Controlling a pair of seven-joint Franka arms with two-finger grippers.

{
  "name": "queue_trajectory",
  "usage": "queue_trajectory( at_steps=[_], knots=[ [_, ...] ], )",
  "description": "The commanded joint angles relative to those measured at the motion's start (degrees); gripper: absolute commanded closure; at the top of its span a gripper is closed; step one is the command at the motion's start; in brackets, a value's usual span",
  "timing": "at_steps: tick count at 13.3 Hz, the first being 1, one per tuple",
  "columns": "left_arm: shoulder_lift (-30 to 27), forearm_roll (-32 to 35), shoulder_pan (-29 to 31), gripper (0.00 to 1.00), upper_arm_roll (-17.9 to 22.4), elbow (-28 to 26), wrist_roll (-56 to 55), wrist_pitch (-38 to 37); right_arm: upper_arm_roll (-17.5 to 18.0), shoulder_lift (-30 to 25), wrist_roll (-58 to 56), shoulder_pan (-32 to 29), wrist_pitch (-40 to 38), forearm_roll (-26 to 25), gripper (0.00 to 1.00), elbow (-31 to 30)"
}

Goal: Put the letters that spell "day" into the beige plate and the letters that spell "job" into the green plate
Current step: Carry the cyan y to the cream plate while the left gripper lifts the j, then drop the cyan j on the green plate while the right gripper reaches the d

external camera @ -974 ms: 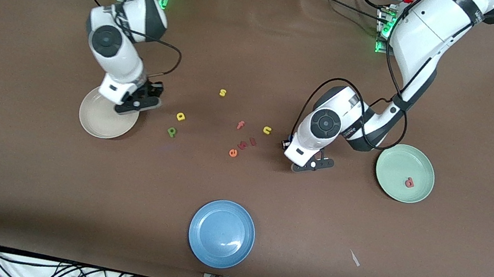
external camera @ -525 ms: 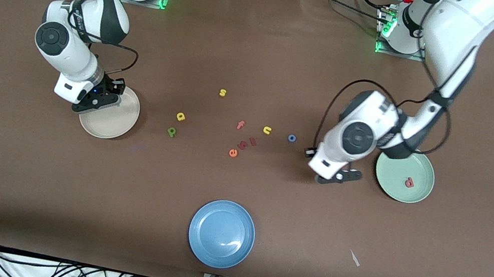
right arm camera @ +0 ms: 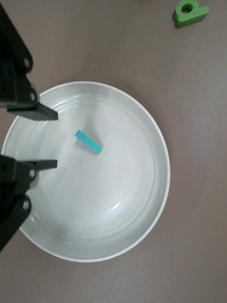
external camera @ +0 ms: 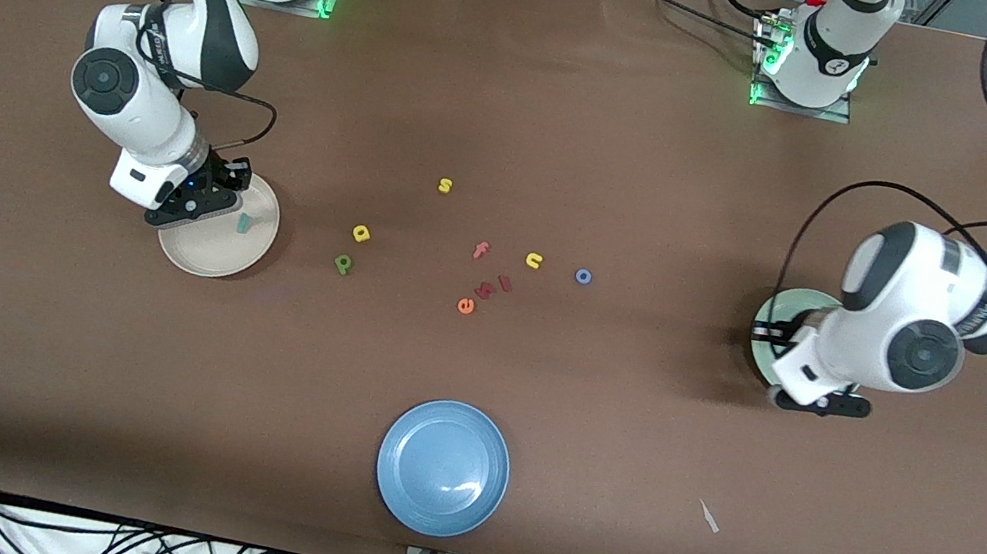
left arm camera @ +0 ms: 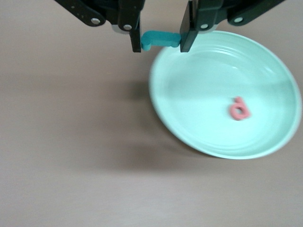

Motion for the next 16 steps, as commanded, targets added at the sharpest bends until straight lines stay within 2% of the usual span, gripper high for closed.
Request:
queue_trajectory(
  at_steps=[1, 2, 3, 4, 5, 8, 12, 13, 16],
  knots=[
    [1.09, 3.77, 3.98, 0.70, -0.46, -1.39, 6.24, -0.38, 0.71, 0.65, 0.70, -0.26, 0.14, 0.69, 0.49, 0.96],
    [1.71, 4.66, 4.51, 0.68, -0.46, -1.39, 6.69, -0.29, 0.72, 1.18, 1.31, 0.53, 0.06, 1.47, 0.48, 2.01],
    [2.15, 5.62, 4.86, 0.60, -0.46, -1.39, 6.78, -0.12, 0.72, 2.49, 3.31, 2.54, -0.03, 2.35, 0.48, 4.19],
    [2.24, 5.81, 4.86, 0.32, -0.46, -1.39, 6.78, -0.11, 0.72, 4.33, 6.47, 4.73, -0.21, 2.44, 0.47, 6.83],
    [2.16, 5.81, 4.86, 0.00, -0.55, -1.22, 6.86, -0.20, 0.72, 6.35, 9.54, 6.41, -0.30, 2.36, 0.47, 9.29],
    [1.54, 4.14, 3.81, 0.00, -1.42, -0.51, 4.77, -0.38, 0.63, 10.75, 16.49, 11.50, -0.38, 2.53, 0.47, 14.66],
    [1.63, 1.68, 2.41, 0.00, -10.81, -0.33, -15.23, 0.15, 0.36, 16.11, 23.09, 15.99, 0.40, 2.01, 0.47, 18.62],
    [1.80, 1.59, 1.01, 0.00, -12.31, -0.42, -20.07, 0.50, 0.19, 17.34, 23.81, 16.53, 1.89, 1.83, 0.47, 18.89],
    [3.55, 0.80, -6.71, 0.00, -12.77, -0.69, -31.68, 6.45, -0.16, 18.85, 23.99, 16.97, 5.24, 1.48, 0.47, 17.93]
  ],
)
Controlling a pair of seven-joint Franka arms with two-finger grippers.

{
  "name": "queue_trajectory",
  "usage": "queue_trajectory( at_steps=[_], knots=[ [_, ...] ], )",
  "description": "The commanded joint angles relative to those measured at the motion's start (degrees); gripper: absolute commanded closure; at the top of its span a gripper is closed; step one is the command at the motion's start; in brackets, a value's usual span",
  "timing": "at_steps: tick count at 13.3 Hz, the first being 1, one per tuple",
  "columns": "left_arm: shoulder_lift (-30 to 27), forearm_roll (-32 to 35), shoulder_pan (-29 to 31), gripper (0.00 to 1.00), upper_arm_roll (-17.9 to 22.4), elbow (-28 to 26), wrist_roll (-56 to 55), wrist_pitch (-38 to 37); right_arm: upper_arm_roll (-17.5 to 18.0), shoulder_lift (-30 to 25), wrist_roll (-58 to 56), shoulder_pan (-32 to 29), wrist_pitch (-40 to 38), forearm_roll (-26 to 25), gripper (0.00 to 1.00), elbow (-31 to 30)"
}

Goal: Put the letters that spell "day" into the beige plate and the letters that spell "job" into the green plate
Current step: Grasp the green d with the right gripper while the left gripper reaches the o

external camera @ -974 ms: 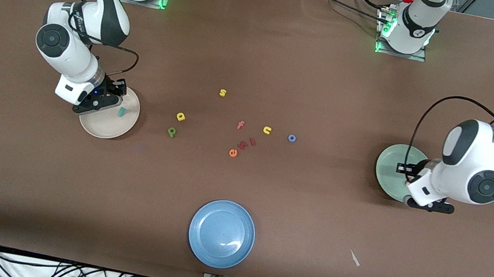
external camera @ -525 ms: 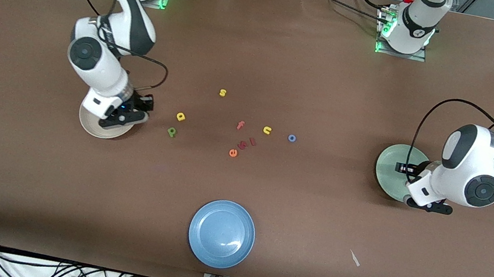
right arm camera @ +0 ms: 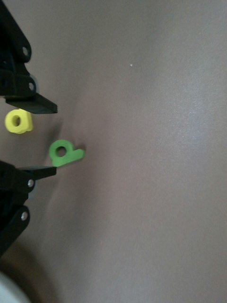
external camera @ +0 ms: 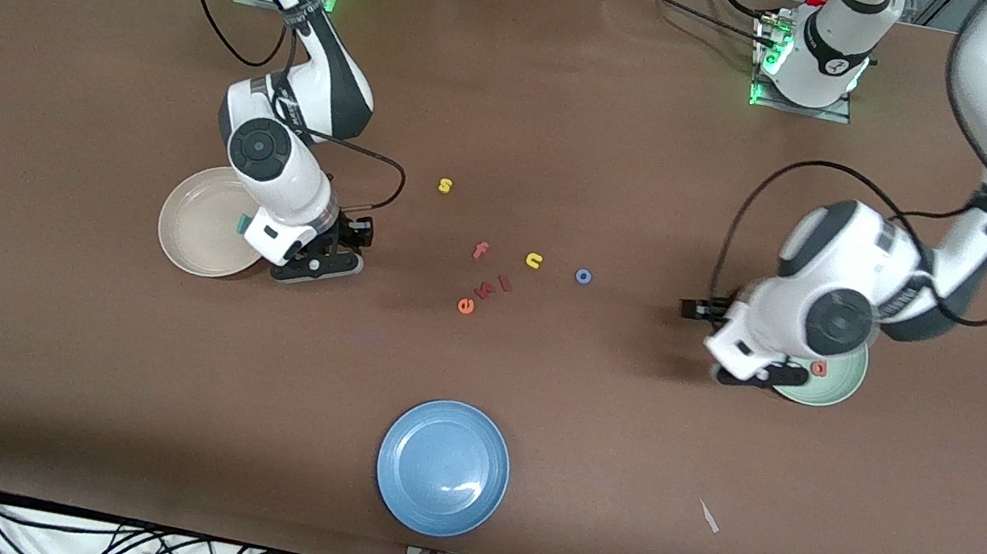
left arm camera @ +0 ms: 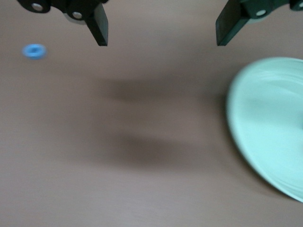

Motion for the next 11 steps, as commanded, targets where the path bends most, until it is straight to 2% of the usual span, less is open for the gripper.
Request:
queue_trajectory(
  at_steps=[1, 5, 11],
  knots=[
    [1.42, -1.50, -5.96, 0.00, 0.57, -0.48, -8.13, 5.72, -0.59, 1.36, 0.79, 0.50, 1.17, -0.13, 0.47, 0.87],
    [5.11, -0.80, -11.77, 0.00, 0.83, -0.84, -15.61, 13.55, -0.85, 2.33, 0.79, 0.50, 2.92, -0.92, 0.47, 0.60],
    [10.12, 5.62, -13.63, 0.01, 0.92, -0.84, -20.89, 18.48, -1.20, 2.77, 0.79, 0.50, 5.29, -1.71, 0.47, -1.24]
  ],
)
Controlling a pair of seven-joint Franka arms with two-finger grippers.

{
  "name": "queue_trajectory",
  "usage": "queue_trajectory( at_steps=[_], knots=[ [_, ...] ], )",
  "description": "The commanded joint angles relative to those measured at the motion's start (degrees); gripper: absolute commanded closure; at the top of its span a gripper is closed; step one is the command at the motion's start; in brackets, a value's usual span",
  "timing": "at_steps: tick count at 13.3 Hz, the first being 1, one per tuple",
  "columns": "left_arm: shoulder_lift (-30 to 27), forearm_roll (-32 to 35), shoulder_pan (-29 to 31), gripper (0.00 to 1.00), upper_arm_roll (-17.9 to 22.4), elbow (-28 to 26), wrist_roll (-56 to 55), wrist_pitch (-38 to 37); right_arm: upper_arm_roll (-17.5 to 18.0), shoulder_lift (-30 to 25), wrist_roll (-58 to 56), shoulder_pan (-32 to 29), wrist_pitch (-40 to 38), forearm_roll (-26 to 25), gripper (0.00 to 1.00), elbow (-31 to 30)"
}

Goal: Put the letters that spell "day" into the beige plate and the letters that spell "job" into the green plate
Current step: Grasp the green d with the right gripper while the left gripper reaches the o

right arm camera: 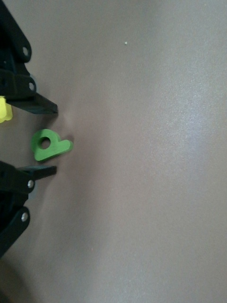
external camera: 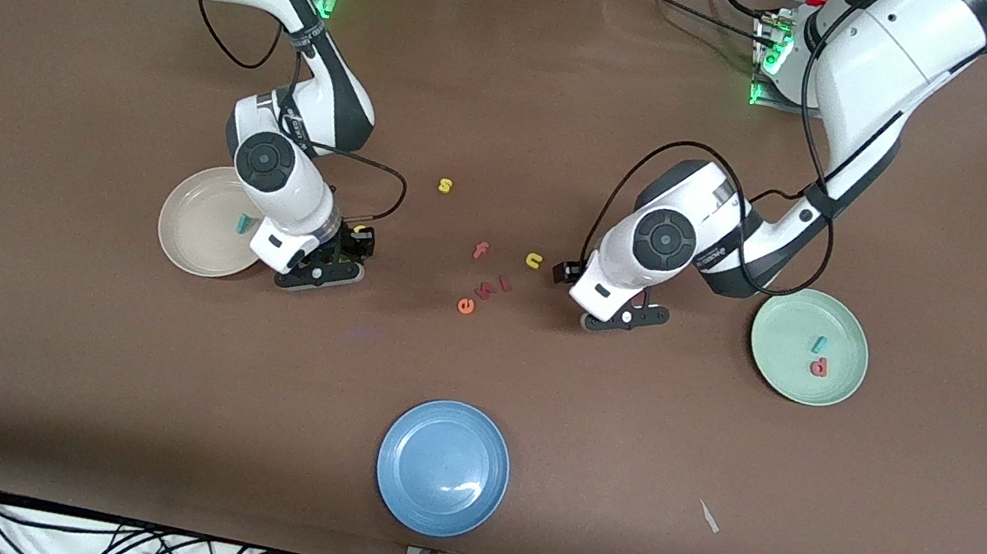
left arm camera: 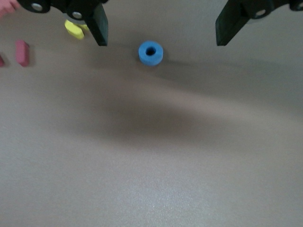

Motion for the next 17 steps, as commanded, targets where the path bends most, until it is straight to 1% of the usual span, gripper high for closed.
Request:
queue_trajectory(
  at_steps=[1, 2, 3, 5, 6, 8, 9, 10, 11, 13, 15, 17],
  knots=[
    [1.52, 2.57, -1.38, 0.02, 0.45, 0.59, -2.54, 1.25, -0.99, 0.52, 0.79, 0.45, 3.82, -1.23, 0.47, -2.46],
    [1.78, 2.57, -1.64, 0.06, 0.45, 0.59, -2.88, 1.34, -1.26, 0.61, 0.79, 0.45, 5.49, -1.23, 0.49, -3.61],
    [2.05, 2.57, -1.65, 0.14, 0.45, 0.77, -3.24, 1.34, -1.35, 0.61, 0.79, 0.45, 5.68, -1.32, 0.51, -3.88],
    [2.40, 2.66, -1.91, 0.26, 0.45, 0.59, -3.33, 1.34, -1.61, 0.53, 0.35, 0.45, 5.69, -1.49, 0.58, -3.97],
    [2.75, 2.57, -2.34, 0.30, 0.63, 0.59, -3.33, 1.34, -1.96, 0.52, 0.17, 0.45, 5.60, -1.50, 0.60, -3.97],
    [2.84, 2.66, -2.87, 0.38, 1.24, 0.77, -3.33, 1.34, -1.96, 0.35, -0.44, 0.45, 5.42, -1.58, 0.69, -3.97],
    [2.84, 2.66, -3.05, 0.42, 1.68, 0.59, -3.33, 1.34, -2.05, 0.09, -1.23, 0.45, 5.25, -1.58, 0.72, -3.97],
    [2.93, 2.66, -3.31, 0.43, 1.86, 0.77, -3.33, 1.34, -2.48, -0.18, -1.85, 0.45, 4.99, -1.58, 0.72, -3.88],
    [3.10, 2.66, -3.31, 0.47, 2.12, 0.77, -3.33, 1.34, -2.75, -0.87, -2.63, 0.36, 4.03, -1.58, 0.72, -3.88],
    [3.19, 2.66, -3.40, 0.59, 2.12, 0.86, -3.33, 1.34, -2.84, -3.24, -4.04, -0.42, 0.26, -1.58, 0.72, -3.53],
    [3.28, 2.66, -3.40, 0.72, 2.21, 0.86, -3.33, 1.34, -2.84, -6.93, -7.28, -2.53, -6.41, -1.58, 0.72, -3.36],
    [3.19, 2.66, -3.40, 0.81, 2.21, 0.86, -3.42, 1.25, -2.75, -10.01, -11.93, -4.81, -11.17, -1.58, 0.72, -3.53]
  ],
)
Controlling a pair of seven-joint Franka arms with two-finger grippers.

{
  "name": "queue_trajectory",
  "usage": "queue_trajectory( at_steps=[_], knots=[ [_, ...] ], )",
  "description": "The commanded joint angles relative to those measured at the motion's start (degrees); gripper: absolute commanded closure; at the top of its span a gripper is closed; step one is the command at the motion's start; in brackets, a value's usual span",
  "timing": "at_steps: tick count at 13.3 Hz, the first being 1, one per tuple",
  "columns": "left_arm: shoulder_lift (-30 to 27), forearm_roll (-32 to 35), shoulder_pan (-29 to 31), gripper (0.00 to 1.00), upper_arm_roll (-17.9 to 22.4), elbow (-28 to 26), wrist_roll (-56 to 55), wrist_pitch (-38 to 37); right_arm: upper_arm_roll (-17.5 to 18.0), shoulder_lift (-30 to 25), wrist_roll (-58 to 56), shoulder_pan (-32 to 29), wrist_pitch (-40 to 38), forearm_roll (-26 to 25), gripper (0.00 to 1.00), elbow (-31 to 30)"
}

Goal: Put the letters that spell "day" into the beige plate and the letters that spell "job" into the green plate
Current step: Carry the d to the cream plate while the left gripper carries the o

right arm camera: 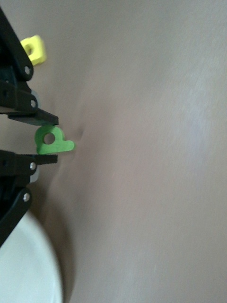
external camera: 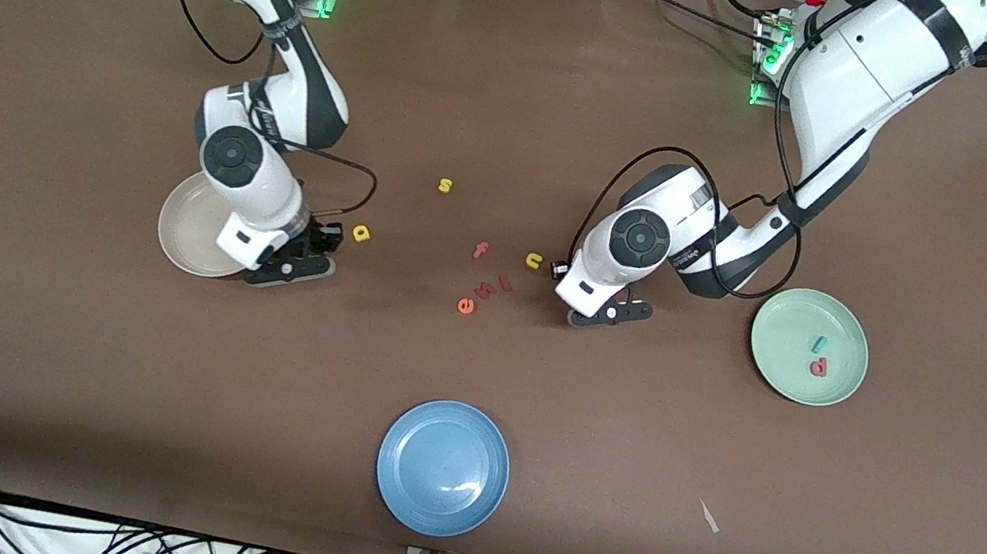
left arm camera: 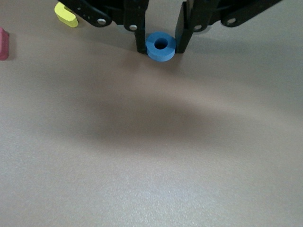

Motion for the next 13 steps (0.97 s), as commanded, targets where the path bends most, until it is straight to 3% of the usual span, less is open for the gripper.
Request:
queue_trajectory(
  at_steps=[1, 2, 6, 7, 11, 13],
  knots=[
    [0.44, 1.80, -0.75, 0.89, 1.01, 0.33, -1.23, -0.20, 0.42, -5.77, -7.18, -4.28, -6.63, -0.70, 0.72, -1.43],
    [0.44, 1.80, -0.66, 0.98, 1.01, 0.33, -1.23, -0.28, 0.33, -6.82, -10.00, -5.78, -8.22, -0.70, 0.72, -1.43],
    [-0.87, 1.72, 0.57, 1.00, 0.84, 0.68, -0.62, -1.42, 0.33, -8.06, -15.21, -8.95, -10.61, -0.70, 0.68, -1.87],
    [-2.45, 1.80, 1.10, 1.00, 0.84, 0.86, -0.36, -3.52, 0.33, -8.06, -15.13, -9.13, -10.61, -0.53, 0.51, -1.87],
    [-11.41, -2.05, 11.35, 1.00, -2.41, 1.04, 12.53, -17.48, 0.33, -7.89, -14.25, -9.13, -10.52, 0.00, 0.16, -1.87],
    [-13.97, -2.24, 16.28, 1.00, -2.77, 1.04, 21.75, -23.54, 0.42, -7.63, -14.07, -9.13, -10.35, 0.43, 0.16, -1.79]
  ],
)
